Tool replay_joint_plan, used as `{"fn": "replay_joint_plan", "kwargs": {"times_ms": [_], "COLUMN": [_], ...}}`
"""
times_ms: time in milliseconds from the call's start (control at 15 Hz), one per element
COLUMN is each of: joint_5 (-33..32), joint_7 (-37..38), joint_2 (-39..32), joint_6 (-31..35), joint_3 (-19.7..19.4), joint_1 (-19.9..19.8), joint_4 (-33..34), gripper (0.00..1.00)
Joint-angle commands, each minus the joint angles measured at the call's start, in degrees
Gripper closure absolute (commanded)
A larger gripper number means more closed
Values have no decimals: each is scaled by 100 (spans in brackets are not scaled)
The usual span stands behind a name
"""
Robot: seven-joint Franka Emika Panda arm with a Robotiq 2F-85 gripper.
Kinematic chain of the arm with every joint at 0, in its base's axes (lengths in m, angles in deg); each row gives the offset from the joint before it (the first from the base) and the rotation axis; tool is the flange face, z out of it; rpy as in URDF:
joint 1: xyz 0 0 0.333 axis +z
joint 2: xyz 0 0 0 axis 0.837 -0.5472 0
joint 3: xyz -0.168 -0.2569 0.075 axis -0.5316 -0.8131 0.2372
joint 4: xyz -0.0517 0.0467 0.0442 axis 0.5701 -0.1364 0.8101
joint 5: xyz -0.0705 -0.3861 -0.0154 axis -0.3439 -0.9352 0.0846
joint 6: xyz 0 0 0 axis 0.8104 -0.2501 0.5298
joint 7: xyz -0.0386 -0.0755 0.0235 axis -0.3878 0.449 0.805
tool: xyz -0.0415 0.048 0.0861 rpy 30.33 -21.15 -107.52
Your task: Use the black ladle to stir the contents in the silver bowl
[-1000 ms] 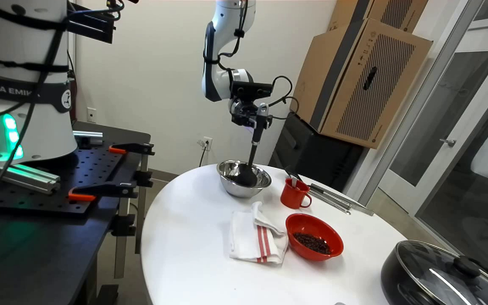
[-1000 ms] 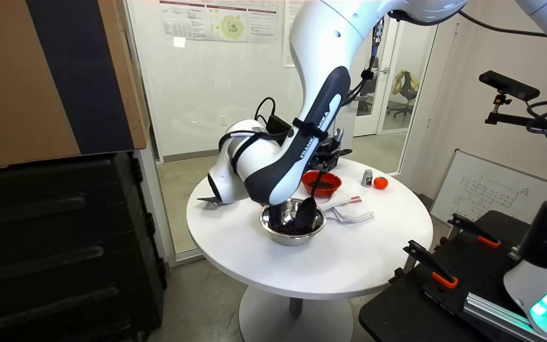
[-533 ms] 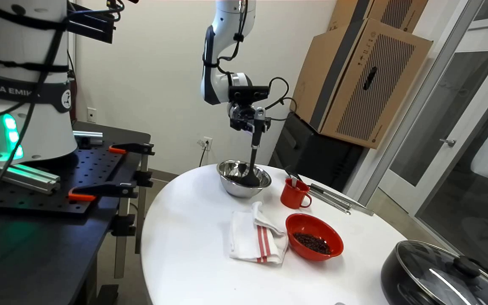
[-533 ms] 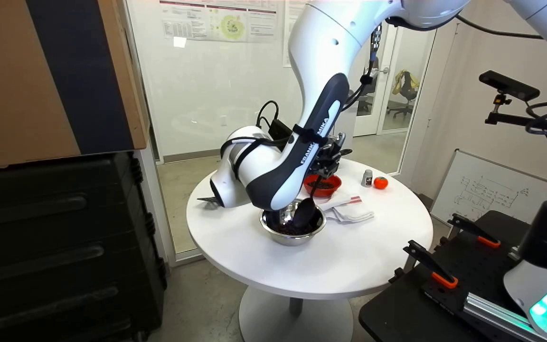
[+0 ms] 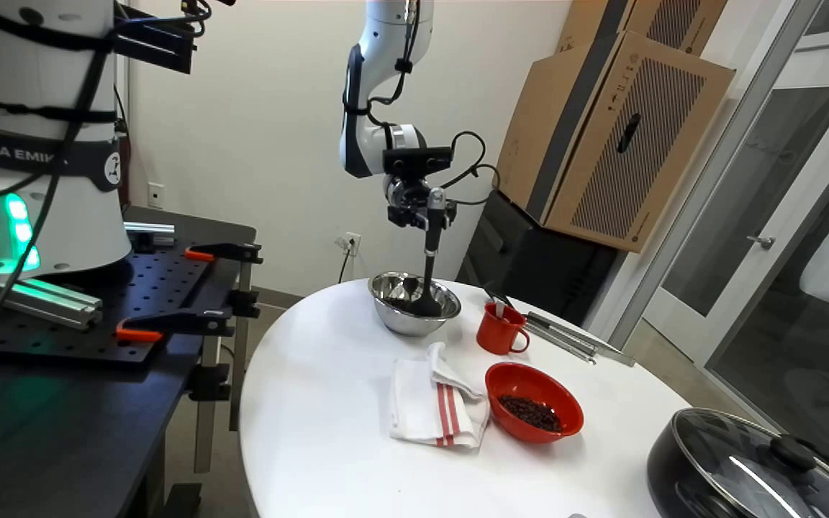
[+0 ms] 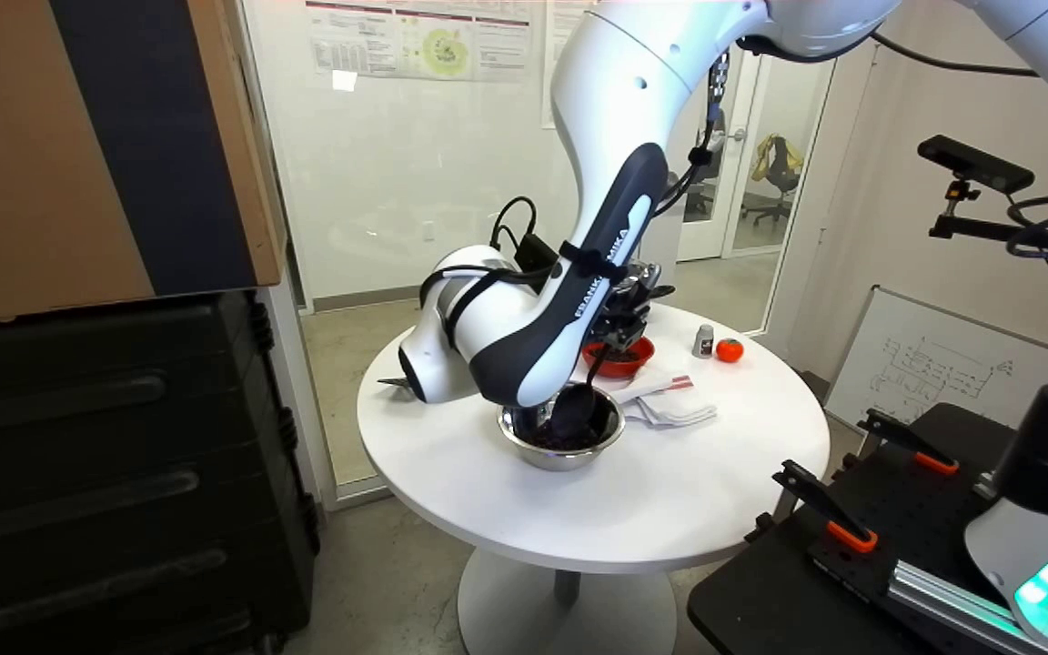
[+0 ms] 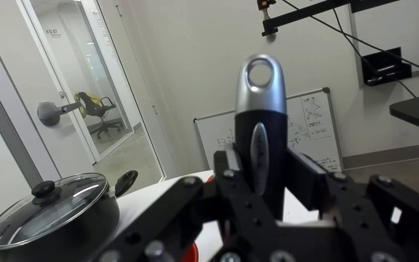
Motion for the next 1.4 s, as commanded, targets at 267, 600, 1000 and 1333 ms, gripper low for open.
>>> {"fn": "replay_joint_plan", "kwargs": {"times_ms": [267, 600, 1000, 1333], "joint_5": [59, 14, -24, -91], "joint_7": [149, -281, -752, -611], "joint_2": [-28, 99, 201, 133], "joint_6": [267, 454, 292, -50], "joint_3": [92, 195, 161, 6], "joint_1": [-15, -81, -80, -40], "joint_4": [29, -163, -245, -157], "gripper": [92, 92, 92, 92]}}
